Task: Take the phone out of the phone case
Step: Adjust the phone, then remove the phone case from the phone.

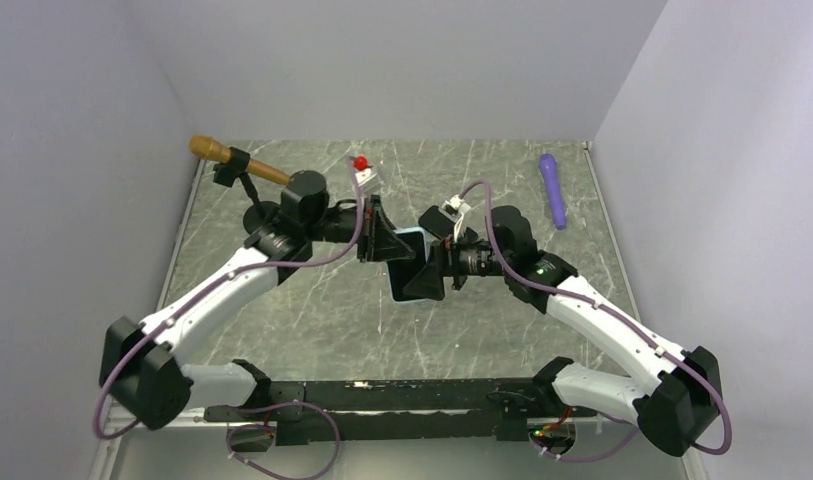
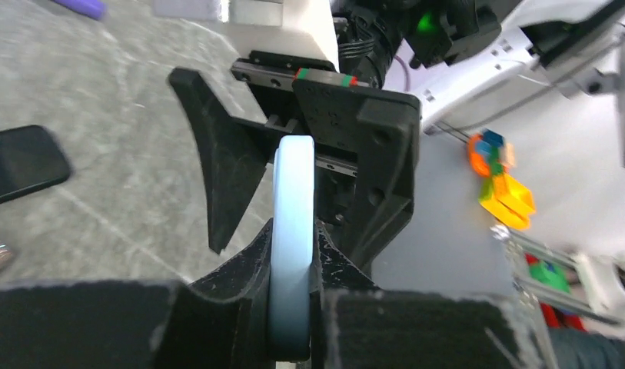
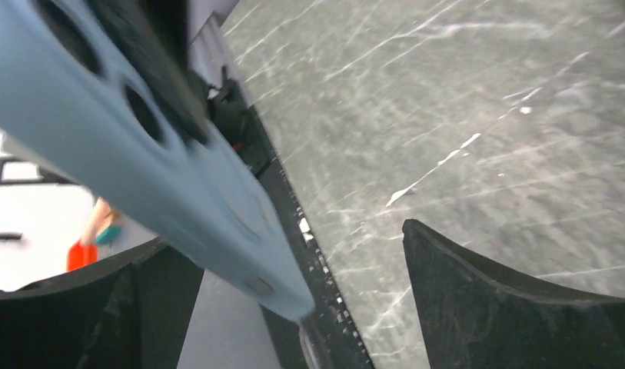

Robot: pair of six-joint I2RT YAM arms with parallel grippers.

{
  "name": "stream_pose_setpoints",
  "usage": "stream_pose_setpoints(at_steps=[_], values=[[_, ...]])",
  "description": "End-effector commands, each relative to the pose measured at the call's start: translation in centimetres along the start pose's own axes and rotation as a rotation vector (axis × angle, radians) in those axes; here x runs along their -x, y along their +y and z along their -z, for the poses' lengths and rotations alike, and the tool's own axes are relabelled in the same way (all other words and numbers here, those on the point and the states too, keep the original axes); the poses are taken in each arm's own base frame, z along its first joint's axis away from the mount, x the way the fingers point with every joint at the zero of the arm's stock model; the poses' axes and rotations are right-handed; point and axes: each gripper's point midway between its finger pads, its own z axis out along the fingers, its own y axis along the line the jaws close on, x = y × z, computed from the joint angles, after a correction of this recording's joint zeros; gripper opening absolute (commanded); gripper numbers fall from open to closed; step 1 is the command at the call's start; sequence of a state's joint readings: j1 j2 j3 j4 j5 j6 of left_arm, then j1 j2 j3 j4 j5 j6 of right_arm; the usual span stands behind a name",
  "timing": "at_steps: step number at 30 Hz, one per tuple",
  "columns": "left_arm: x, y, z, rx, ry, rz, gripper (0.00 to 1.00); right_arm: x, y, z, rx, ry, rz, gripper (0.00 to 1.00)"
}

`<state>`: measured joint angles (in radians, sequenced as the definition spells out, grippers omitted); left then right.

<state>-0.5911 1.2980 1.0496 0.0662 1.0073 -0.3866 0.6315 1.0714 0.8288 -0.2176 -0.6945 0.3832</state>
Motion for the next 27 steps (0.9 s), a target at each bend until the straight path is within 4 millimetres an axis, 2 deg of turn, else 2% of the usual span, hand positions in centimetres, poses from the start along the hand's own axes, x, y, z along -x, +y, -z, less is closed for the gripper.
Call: stream_pose_setpoints(at_steps=[1,4,8,11,14,18,22,27], values=[[5.4,0.0,3.5,0.216,-0.252,-0.128,0.00,2.7,-1.1,0.2,-0.085,-0.187,-0.111,1.00],[7.5,0.0,6.2,0.296,-0.389,-0.122,0.00,3.1,-1.0,0.3,-0.063,-0.275,-0.144,1.00],[9.5,-0.8,9.4,0.406,-0.582,-0.069,0.00,3.9,2.2,0.3,0.127,-0.326,-0.095,1.00],[9.8,-1.1,12.9,0.496,-0.810,0.007,0.00,4.9,4.2,0.2,0.251,-0.364,-0.087,0.99],[9.0,-1.8,15.5,0.503,-0.975,0.100,0.00,5.7,5.8,0.2,0.358,-0.398,-0.077,0.93],[8.2,-2.9,16.4,0.463,-1.038,0.165,0.00,7.0,7.4,-0.1,0.448,-0.422,-0.069,0.73],[7.8,-3.9,17.0,0.412,-1.085,0.209,0.00,6.7,9.0,-2.2,0.487,-0.385,-0.078,0.66],[7.6,-5.3,16.9,0.326,-1.095,0.268,0.00,7.2,10.9,-2.8,0.553,-0.415,-0.091,0.55]])
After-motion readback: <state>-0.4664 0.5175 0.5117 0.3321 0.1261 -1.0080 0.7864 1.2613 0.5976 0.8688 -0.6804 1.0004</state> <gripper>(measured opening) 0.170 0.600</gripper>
